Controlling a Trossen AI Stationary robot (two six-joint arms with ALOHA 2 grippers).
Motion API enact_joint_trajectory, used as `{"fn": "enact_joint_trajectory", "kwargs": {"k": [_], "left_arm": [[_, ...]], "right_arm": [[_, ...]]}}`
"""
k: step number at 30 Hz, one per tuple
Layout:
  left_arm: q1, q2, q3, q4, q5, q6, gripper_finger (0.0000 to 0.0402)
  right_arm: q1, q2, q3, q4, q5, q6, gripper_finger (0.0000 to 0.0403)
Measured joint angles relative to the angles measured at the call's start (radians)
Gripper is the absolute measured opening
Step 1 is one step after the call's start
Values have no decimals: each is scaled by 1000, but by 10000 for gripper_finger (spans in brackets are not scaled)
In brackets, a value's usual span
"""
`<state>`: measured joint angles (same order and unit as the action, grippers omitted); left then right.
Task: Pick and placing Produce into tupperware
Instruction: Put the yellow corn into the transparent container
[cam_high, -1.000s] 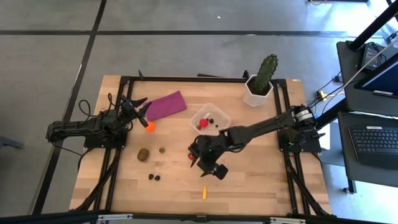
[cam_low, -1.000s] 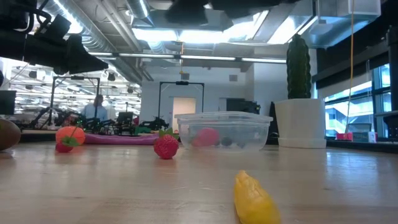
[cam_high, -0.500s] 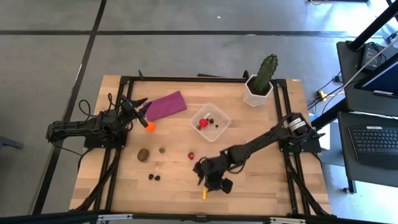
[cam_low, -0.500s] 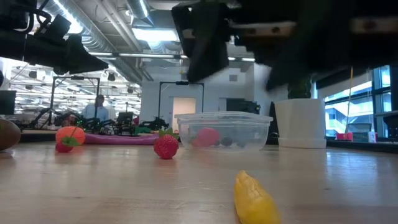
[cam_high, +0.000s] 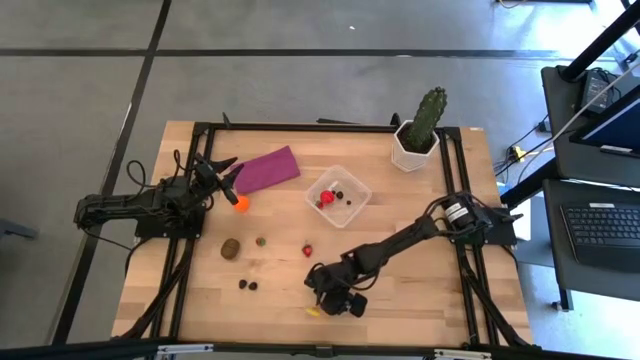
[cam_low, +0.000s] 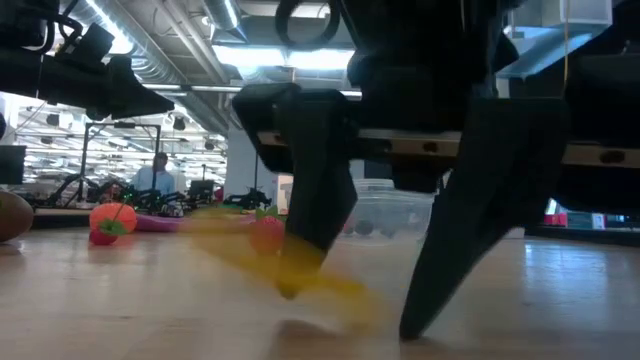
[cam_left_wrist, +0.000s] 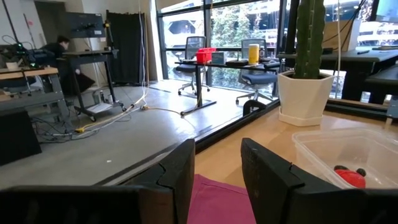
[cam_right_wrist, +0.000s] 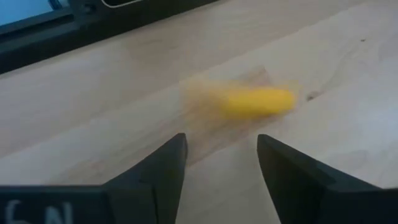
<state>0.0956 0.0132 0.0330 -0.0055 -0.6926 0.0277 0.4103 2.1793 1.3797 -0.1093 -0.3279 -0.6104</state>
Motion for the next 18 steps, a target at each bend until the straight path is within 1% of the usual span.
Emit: {"fn": "enact_joint_trajectory", "kwargs": {"k": [5,18], "left_arm": [[0,0,0,0,0,0,124],[0,0,0,0,0,-1,124]], "right_arm": [[0,2,3,-36,-1,0,192],[0,3,0,-7,-2,2,169]]}}
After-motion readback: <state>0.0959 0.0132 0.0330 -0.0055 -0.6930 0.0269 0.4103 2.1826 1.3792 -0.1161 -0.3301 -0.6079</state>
